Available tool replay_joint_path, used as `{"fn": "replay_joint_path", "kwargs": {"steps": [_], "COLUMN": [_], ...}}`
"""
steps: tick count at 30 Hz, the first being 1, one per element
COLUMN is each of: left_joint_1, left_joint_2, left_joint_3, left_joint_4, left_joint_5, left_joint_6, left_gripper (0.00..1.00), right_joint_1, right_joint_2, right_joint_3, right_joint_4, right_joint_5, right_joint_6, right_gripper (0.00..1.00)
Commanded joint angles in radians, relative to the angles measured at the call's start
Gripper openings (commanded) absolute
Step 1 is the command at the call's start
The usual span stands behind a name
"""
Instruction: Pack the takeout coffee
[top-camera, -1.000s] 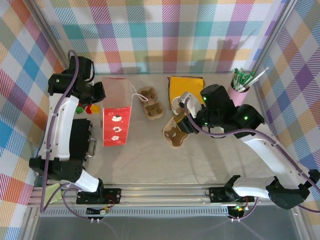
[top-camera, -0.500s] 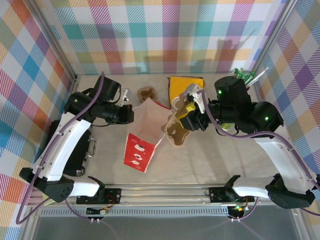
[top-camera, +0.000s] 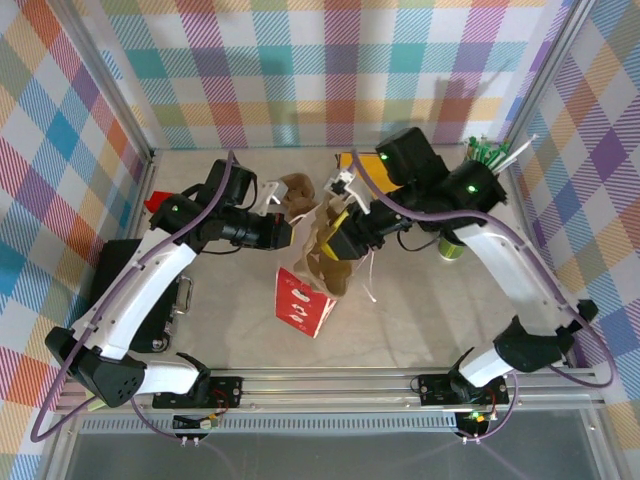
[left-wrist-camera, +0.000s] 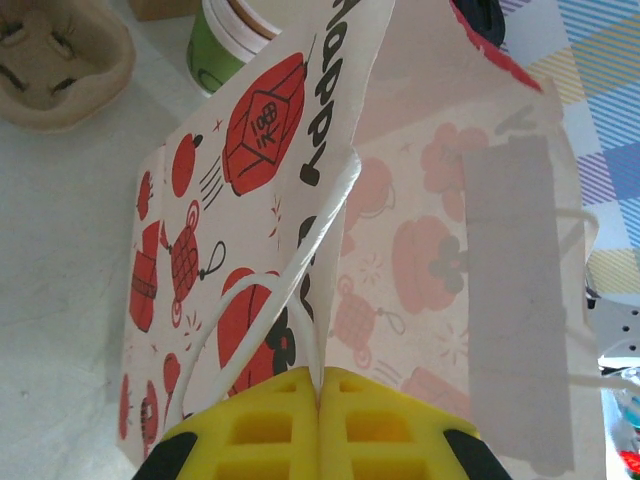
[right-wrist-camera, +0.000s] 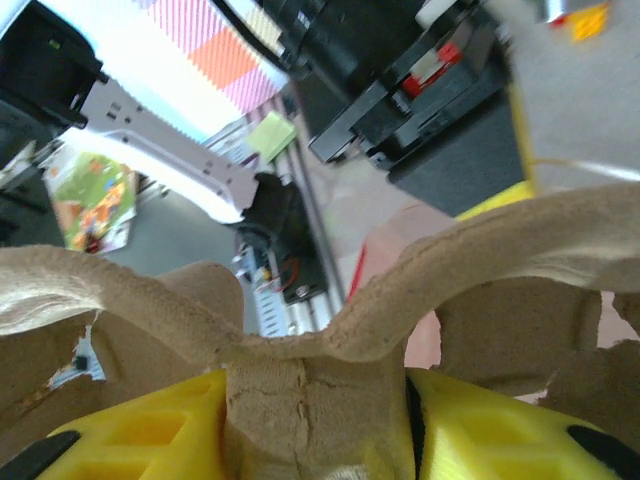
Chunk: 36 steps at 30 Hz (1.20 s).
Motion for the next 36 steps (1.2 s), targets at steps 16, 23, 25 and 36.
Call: {"fn": "replay_joint_path", "kwargs": {"steps": [16, 23, 25, 36], "left_joint_1": [-0.004, -0.004, -0.004, -0.004], "left_joint_2": [0.027, 0.038, 0.042, 0.041], "left_joint_3": [-0.039, -0.039, -0.039, -0.050], "left_joint_4": [0.030, 0.029, 0.025, 0.033], "left_joint_5": [0.079, 0.110, 0.124, 0.150], "left_joint_6": [0.180, 0.204, 0.216, 0.231], "left_gripper": [0.00, 0.00, 0.00, 0.00], "right_joint_1": [-0.071, -0.088, -0.089, -0.087], "right_joint_2": [0.169, 0.217, 0.224, 0.221], "right_joint_3": [-0.050, -0.077, -0.079, -0.116], "right_joint_4": [-0.136, -0.130, -0.122, -0.052], "right_joint_5": [-0.001, 0.147, 0.170, 0.279], "right_joint_6": [-0.093, -0.111, -0.109, -0.035], "right_gripper": [0.46, 0.44, 0.43, 0.44]}}
